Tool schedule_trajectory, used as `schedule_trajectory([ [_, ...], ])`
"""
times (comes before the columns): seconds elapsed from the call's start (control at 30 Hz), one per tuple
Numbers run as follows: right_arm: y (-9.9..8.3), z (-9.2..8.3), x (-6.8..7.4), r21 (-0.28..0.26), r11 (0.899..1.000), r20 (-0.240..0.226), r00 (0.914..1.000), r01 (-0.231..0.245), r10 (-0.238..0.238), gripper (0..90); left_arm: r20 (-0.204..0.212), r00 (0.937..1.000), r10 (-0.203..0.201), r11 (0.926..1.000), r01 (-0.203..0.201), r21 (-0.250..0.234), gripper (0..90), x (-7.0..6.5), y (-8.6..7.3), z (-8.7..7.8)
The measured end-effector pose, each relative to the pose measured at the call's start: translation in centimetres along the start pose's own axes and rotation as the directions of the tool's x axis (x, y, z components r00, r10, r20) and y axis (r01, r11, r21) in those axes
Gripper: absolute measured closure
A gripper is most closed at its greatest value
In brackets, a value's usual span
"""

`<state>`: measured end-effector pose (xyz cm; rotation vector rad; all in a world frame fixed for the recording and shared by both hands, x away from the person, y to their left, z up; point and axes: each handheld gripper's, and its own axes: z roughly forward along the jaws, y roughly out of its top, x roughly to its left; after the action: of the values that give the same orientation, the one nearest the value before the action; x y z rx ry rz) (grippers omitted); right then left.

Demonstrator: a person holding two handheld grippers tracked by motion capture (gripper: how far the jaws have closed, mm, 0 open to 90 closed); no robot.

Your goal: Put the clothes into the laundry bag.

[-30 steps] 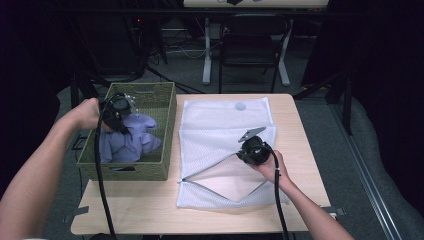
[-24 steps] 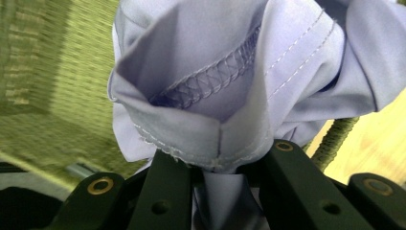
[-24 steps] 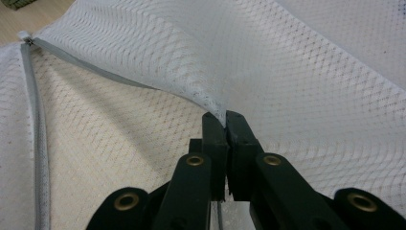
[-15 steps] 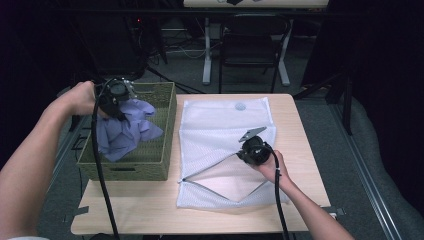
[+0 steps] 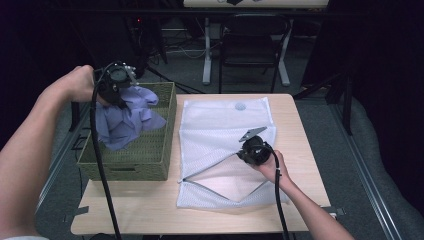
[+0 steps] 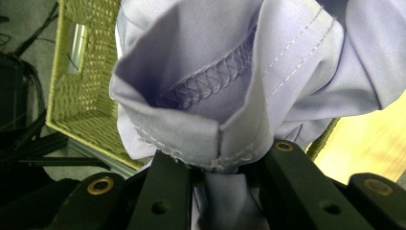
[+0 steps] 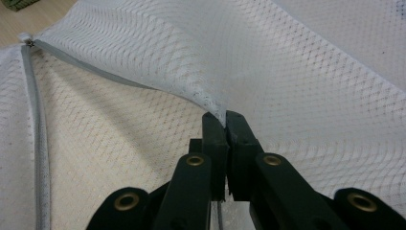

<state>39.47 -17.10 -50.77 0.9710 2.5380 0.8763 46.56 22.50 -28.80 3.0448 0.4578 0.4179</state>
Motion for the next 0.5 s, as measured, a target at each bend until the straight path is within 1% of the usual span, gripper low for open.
schedule_trajectory([
  [0.07, 0.0, 0.0, 0.0, 0.000, 1.000, 0.000, 1.0000, 0.000, 0.000, 88.3, 0.001, 1.0000, 0.000, 1.0000, 0.000, 0.000, 79.1, 0.0, 0.2, -0.2],
  [0.13, 0.0, 0.0, 0.0, 0.001, 1.000, 0.000, 1.0000, 0.002, -0.002, 88.3, -0.010, 0.9999, 0.011, 0.9999, -0.011, 0.002, 79.1, 0.0, 0.7, -1.0],
  [0.17, 0.0, 0.0, 0.0, 0.004, 1.000, 0.000, 1.0000, -0.009, 0.009, 88.3, -0.016, 0.9998, 0.013, 0.9999, -0.014, -0.003, 79.2, 0.0, 0.9, -1.3],
  [0.2, 0.0, 0.0, -0.1, -0.001, 1.000, -0.002, 0.9999, 0.011, -0.011, 88.3, -0.013, 0.9997, 0.019, 0.9998, -0.019, 0.002, 79.1, 0.1, 1.1, -1.5],
  [0.23, 0.0, 0.1, -0.1, -0.001, 1.000, -0.002, 0.9999, 0.013, -0.013, 88.3, -0.017, 0.9996, 0.024, 0.9997, -0.024, -0.001, 79.2, 0.1, 1.3, -1.7],
  [0.33, 0.0, 0.0, 0.0, 0.005, 1.000, 0.000, 1.0000, -0.009, 0.009, 88.3, -0.028, 0.9991, 0.033, 0.9994, -0.034, -0.004, 79.1, 0.1, 2.0, -2.3],
  [0.37, 0.0, 0.0, -0.1, -0.001, 1.000, 0.001, 0.9999, 0.011, -0.011, 88.3, -0.028, 0.9991, 0.033, 0.9994, -0.034, -0.004, 79.2, 0.1, 2.0, -2.3],
  [0.4, 0.0, 0.0, 0.0, 0.004, 1.000, -0.001, 1.0000, -0.007, 0.007, 88.3, -0.030, 0.9986, 0.044, 0.9990, -0.044, -0.003, 79.1, 0.1, 2.4, -2.7],
  [0.43, -0.1, 0.0, 0.0, 0.004, 1.000, -0.001, 0.9999, -0.010, 0.010, 88.3, -0.031, 0.9986, 0.044, 0.9990, -0.044, -0.004, 79.2, 0.0, 2.6, -2.8],
  [0.47, 0.0, 0.0, -0.1, 0.000, 1.000, 0.000, 1.0000, 0.004, -0.004, 88.3, -0.030, 0.9981, 0.054, 0.9985, -0.054, 0.002, 79.2, 0.1, 2.8, -3.0],
  [0.5, 0.0, 0.0, -0.1, 0.001, 1.000, -0.002, 1.0000, 0.002, -0.002, 88.3, -0.035, 0.9978, 0.056, 0.9984, -0.057, -0.002, 79.2, 0.0, 3.0, -3.1],
])
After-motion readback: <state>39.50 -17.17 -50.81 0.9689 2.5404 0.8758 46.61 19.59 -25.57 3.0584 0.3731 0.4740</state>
